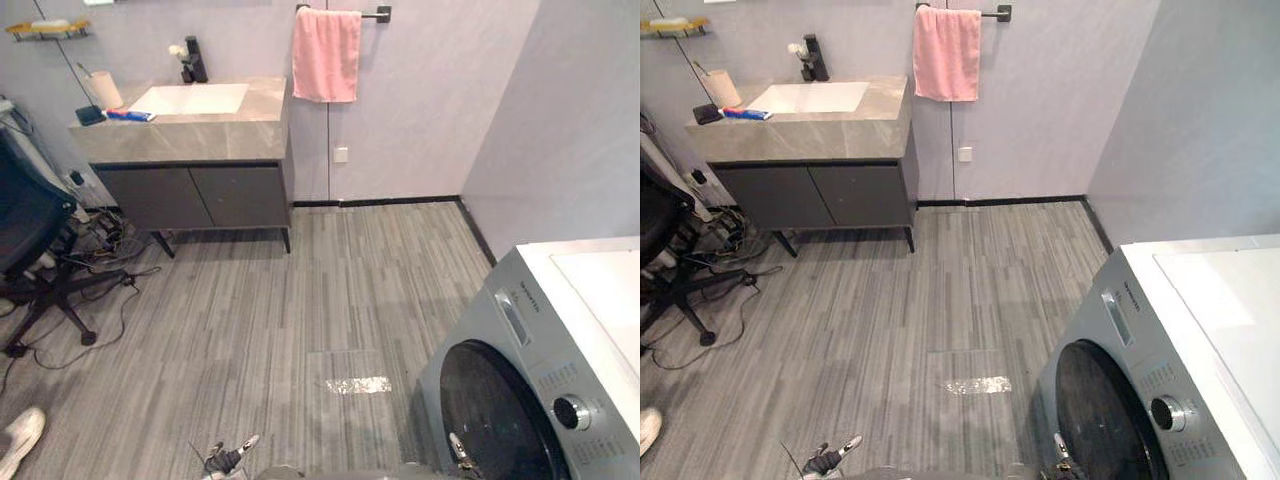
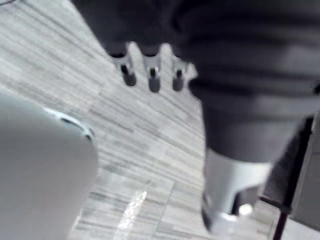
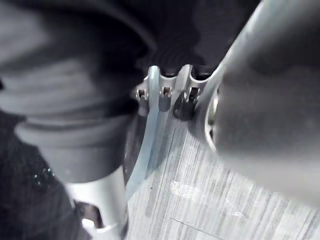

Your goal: Pick up the laundry basket with both hands and put the clothes into the washing machine.

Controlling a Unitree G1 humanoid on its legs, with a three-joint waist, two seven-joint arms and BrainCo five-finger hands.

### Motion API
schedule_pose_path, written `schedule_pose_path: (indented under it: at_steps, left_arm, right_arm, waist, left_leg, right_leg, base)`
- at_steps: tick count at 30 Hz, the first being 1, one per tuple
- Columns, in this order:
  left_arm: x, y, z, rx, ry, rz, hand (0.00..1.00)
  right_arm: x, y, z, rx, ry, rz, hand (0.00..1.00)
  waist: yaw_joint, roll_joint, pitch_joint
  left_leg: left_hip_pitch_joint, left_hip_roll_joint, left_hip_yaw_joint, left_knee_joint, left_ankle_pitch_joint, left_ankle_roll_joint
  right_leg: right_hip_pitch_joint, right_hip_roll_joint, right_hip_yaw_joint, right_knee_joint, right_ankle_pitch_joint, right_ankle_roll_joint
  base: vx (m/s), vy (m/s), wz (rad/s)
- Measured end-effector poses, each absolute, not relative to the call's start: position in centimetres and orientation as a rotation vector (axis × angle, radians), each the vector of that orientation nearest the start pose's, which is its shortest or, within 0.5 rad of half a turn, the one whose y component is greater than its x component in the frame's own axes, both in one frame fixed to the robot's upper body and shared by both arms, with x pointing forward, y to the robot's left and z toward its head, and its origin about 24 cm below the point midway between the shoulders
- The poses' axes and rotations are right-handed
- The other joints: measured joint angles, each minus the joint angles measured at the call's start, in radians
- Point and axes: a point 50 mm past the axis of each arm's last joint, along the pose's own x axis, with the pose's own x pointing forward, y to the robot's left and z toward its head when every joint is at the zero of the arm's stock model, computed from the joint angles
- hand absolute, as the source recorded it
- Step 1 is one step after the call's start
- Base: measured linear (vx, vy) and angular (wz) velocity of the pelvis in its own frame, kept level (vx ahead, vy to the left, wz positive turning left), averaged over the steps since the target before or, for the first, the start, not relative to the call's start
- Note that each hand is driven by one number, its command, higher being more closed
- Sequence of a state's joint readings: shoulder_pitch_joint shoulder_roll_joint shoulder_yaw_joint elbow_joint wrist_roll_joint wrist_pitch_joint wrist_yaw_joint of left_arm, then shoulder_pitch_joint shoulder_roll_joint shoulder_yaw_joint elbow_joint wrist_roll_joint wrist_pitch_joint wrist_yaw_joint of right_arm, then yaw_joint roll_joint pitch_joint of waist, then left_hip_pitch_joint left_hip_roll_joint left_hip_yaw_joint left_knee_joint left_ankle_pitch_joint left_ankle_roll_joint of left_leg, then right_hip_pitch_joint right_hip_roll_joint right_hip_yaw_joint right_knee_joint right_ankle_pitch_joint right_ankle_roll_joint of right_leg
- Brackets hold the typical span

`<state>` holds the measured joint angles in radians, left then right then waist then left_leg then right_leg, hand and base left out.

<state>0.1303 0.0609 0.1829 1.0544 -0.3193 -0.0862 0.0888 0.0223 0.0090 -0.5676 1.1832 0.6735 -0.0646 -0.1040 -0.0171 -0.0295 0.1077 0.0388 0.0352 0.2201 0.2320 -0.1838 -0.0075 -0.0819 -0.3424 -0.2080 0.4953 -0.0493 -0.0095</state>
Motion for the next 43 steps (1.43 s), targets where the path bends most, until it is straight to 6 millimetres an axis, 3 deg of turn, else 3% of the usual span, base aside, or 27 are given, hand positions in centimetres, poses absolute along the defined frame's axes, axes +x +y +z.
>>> schedule_pose_path:
  at_steps: [1,2,4,5,8,10,12,13,14,15,17,18,19,21,22,23,24,25,26,27,28,30,32,34,37,43]
  left_arm:
    - [7.4,20.7,-16.2,-0.258,1.054,0.509,0.00]
    - [7.5,20.8,-16.2,-0.251,1.053,0.507,0.00]
    - [7.8,21.7,-16.0,-0.226,1.036,0.516,0.00]
    - [7.9,21.7,-16.0,-0.229,1.032,0.519,0.00]
    - [8.1,20.8,-16.2,-0.254,1.043,0.510,0.00]
    - [8.0,20.5,-16.3,-0.294,1.038,0.527,0.00]
    - [7.8,20.5,-16.3,-0.307,1.042,0.546,0.00]
    - [7.8,19.8,-16.4,-0.333,1.047,0.548,0.00]
    - [7.7,19.4,-16.5,-0.351,1.047,0.557,0.00]
    - [7.5,19.1,-16.6,-0.356,1.057,0.554,0.00]
    - [7.6,18.9,-16.6,-0.359,1.059,0.547,0.00]
    - [7.8,18.9,-16.5,-0.359,1.051,0.547,0.00]
    - [7.7,18.7,-16.5,-0.364,1.048,0.545,0.00]
    - [7.9,18.8,-16.4,-0.355,1.034,0.538,0.00]
    - [8.1,19.1,-16.3,-0.331,1.031,0.523,0.00]
    - [8.5,19.5,-16.1,-0.299,1.021,0.501,0.00]
    - [8.7,19.7,-16.0,-0.290,1.010,0.497,0.00]
    - [9.1,20.2,-15.8,-0.273,0.989,0.496,0.00]
    - [9.1,20.3,-15.8,-0.268,0.989,0.494,0.00]
    - [8.9,19.9,-15.9,-0.270,1.005,0.483,0.00]
    - [9.1,20.8,-15.8,-0.251,0.997,0.497,0.00]
    - [9.1,21.5,-15.7,-0.233,0.998,0.504,0.00]
    - [8.7,21.5,-15.9,-0.232,1.017,0.505,0.00]
    - [7.9,21.3,-16.2,-0.215,1.055,0.488,0.00]
    - [7.4,21.3,-16.3,-0.205,1.079,0.482,0.00]
    - [7.1,21.2,-16.4,-0.207,1.090,0.479,0.00]
  right_arm:
    - [7.0,-20.3,-17.0,0.830,0.977,-0.995,0.00]
    - [7.0,-20.2,-17.0,0.828,0.981,-0.987,0.00]
    - [6.9,-19.3,-17.2,0.844,0.991,-0.966,0.00]
    - [6.8,-19.3,-17.2,0.846,0.989,-0.966,0.00]
    - [6.4,-19.5,-17.2,0.851,0.985,-0.986,0.00]
    - [5.5,-19.4,-17.3,0.875,0.994,-1.020,0.00]
    - [4.4,-19.3,-17.5,0.874,1.021,-1.038,0.00]
    - [3.5,-19.6,-17.5,0.896,1.033,-1.080,0.00]
    - [2.2,-20.1,-17.7,0.954,1.081,-1.143,0.00]
    - [1.6,-20.2,-17.7,0.959,1.100,-1.155,0.00]
    - [0.9,-20.3,-17.8,1.010,1.119,-1.179,0.00]
    - [0.8,-20.4,-17.8,1.019,1.131,-1.174,0.00]
    - [0.6,-20.7,-17.7,1.007,1.143,-1.167,0.00]
    - [0.7,-20.7,-17.7,0.967,1.162,-1.126,0.00]
    - [1.0,-20.6,-17.7,0.929,1.154,-1.105,0.00]
    - [1.5,-20.6,-17.6,0.875,1.103,-1.103,0.00]
    - [1.8,-20.5,-17.6,0.865,1.086,-1.100,0.00]
    - [3.0,-20.4,-17.5,0.862,1.053,-1.086,0.00]
    - [3.3,-20.4,-17.5,0.855,1.043,-1.080,0.00]
    - [4.3,-20.9,-17.3,0.838,1.013,-1.061,0.00]
    - [5.4,-19.8,-17.4,0.852,1.023,-1.013,0.00]
    - [5.7,-18.8,-17.5,0.865,1.042,-0.993,0.00]
    - [5.5,-19.1,-17.5,0.856,1.040,-1.001,0.00]
    - [4.8,-19.5,-17.5,0.851,1.047,-1.023,0.00]
    - [4.2,-20.1,-17.5,0.836,1.051,-1.039,0.00]
    - [3.0,-20.3,-17.6,0.813,1.086,-1.040,0.00]
  waist:
    - [0.002,0.003,0.007]
    - [0.001,-0.004,0.009]
    - [0.001,-0.025,0.020]
    - [0.003,-0.028,0.022]
    - [-0.013,-0.001,0.029]
    - [-0.021,-0.002,0.031]
    - [-0.025,-0.003,0.028]
    - [-0.025,0.014,0.021]
    - [-0.024,0.051,0.013]
    - [-0.024,0.057,0.013]
    - [-0.024,0.077,0.010]
    - [-0.025,0.072,0.014]
    - [-0.022,0.088,0.017]
    - [-0.021,0.088,0.018]
    - [-0.020,0.079,0.022]
    - [-0.020,0.062,0.032]
    - [-0.017,0.053,0.037]
    - [-0.008,0.036,0.046]
    - [-0.005,0.040,0.046]
    - [0.005,0.056,0.039]
    - [0.002,0.001,0.038]
    - [0.006,-0.026,0.033]
    - [0.002,-0.020,0.034]
    - [-0.015,-0.010,0.016]
    - [-0.026,0.014,0.015]
    - [-0.023,0.014,0.008]
  left_leg:
    - [0.023,0.002,-0.007,-0.019,0.000,0.001]
    - [0.032,0.005,-0.011,-0.025,0.002,0.004]
    - [0.055,0.033,-0.017,-0.035,0.001,0.006]
    - [0.061,0.036,-0.017,-0.050,0.001,0.006]
    - [0.083,0.074,-0.007,-0.098,0.011,-0.011]
    - [0.100,0.089,0.003,-0.112,0.006,-0.053]
    - [0.118,0.097,-0.013,-0.110,-0.014,-0.084]
    - [0.126,0.136,-0.033,-0.113,-0.027,-0.104]
    - [0.131,0.177,-0.047,-0.123,-0.033,-0.115]
    - [0.132,0.195,-0.058,-0.118,-0.032,-0.118]
    - [0.070,0.218,-0.086,0.058,-0.026,-0.128]
    - [0.015,0.228,-0.097,0.193,-0.026,-0.128]
    - [-0.057,0.245,-0.138,0.407,0.012,-0.136]
    - [-0.105,0.243,-0.167,0.561,0.102,-0.151]
    - [-0.141,0.245,-0.164,0.648,0.093,-0.142]
    - [-0.194,0.244,-0.125,0.687,0.000,-0.113]
    - [-0.211,0.241,-0.102,0.669,-0.026,-0.112]
    - [-0.226,0.232,-0.055,0.531,-0.049,-0.104]
    - [-0.220,0.231,-0.038,0.395,-0.006,-0.087]
    - [-0.181,0.207,-0.016,0.237,0.022,-0.071]
    - [-0.152,0.145,-0.006,0.147,0.031,-0.056]
    - [-0.118,0.095,-0.009,0.057,0.076,-0.039]
    - [-0.066,0.052,-0.008,-0.020,0.107,-0.028]
    - [0.005,0.008,-0.008,-0.183,0.190,-0.021]
    - [0.047,0.000,-0.018,-0.335,0.273,-0.027]
    - [0.040,0.023,-0.018,-0.336,0.277,-0.034]
  right_leg:
    - [-0.041,0.002,0.024,0.084,0.035,-0.029]
    - [-0.055,0.007,0.034,0.110,0.033,-0.022]
    - [-0.073,0.064,0.038,0.139,-0.038,0.046]
    - [-0.083,0.079,0.030,0.131,-0.056,0.054]
    - [-0.107,0.156,-0.004,-0.069,-0.068,0.081]
    - [-0.099,0.184,0.023,-0.259,0.003,0.093]
    - [-0.080,0.190,0.041,-0.281,0.071,0.083]
    - [-0.079,0.220,0.014,-0.245,0.056,0.064]
    - [-0.082,0.249,-0.018,-0.214,0.003,0.052]
    - [-0.081,0.262,-0.032,-0.207,-0.018,0.046]
    - [-0.059,0.276,-0.048,-0.193,-0.057,0.032]
    - [-0.036,0.276,-0.047,-0.195,-0.068,0.032]
    - [0.019,0.285,-0.045,-0.198,-0.081,0.029]
    - [0.074,0.285,-0.032,-0.224,-0.084,0.029]
    - [0.108,0.275,-0.029,-0.251,-0.083,0.030]
    - [0.147,0.253,-0.022,-0.271,-0.081,0.033]
    - [0.159,0.240,-0.017,-0.276,-0.079,0.038]
    - [0.167,0.216,-0.006,-0.270,-0.072,0.051]
    - [0.167,0.213,-0.005,-0.267,-0.066,0.067]
    - [0.157,0.209,0.020,-0.269,-0.091,0.121]
    - [0.155,0.172,0.047,-0.294,-0.102,0.138]
    - [0.164,0.171,0.055,-0.320,-0.096,0.128]
    - [0.183,0.162,0.047,-0.331,-0.094,0.126]
    - [0.190,0.144,0.055,-0.345,-0.091,0.122]
    - [0.170,0.157,0.045,-0.360,-0.090,0.131]
    - [0.172,0.183,0.043,-0.380,-0.078,0.126]
  base:
    - [-0.03,0.130,0.08]
    - [0.01,0.046,0.07]
    - [0.03,-0.017,0.04]
    - [0.10,-0.068,-0.06]
    - [0.18,-0.090,-0.13]
    - [0.21,-0.148,-0.08]
    - [0.32,-0.269,0.23]
    - [0.45,-0.358,0.42]
    - [0.39,-0.285,0.40]
    - [0.32,-0.194,0.31]
    - [0.40,-0.206,0.11]
    - [0.53,-0.192,-0.06]
    - [0.36,-0.058,-0.12]
    - [0.31,0.037,-0.15]
    - [0.32,0.160,-0.05]
    - [0.29,0.186,0.01]
    - [0.23,0.246,-0.04]
    - [0.12,0.206,-0.10]
    - [0.13,0.284,-0.17]
    - [0.13,0.264,0.00]
    - [0.13,0.230,0.09]
    - [0.08,0.124,0.32]
    - [0.02,0.097,0.23]
    - [-0.03,0.067,0.10]
    - [-0.10,-0.021,0.03]
    - [-0.03,-0.044,-0.02]
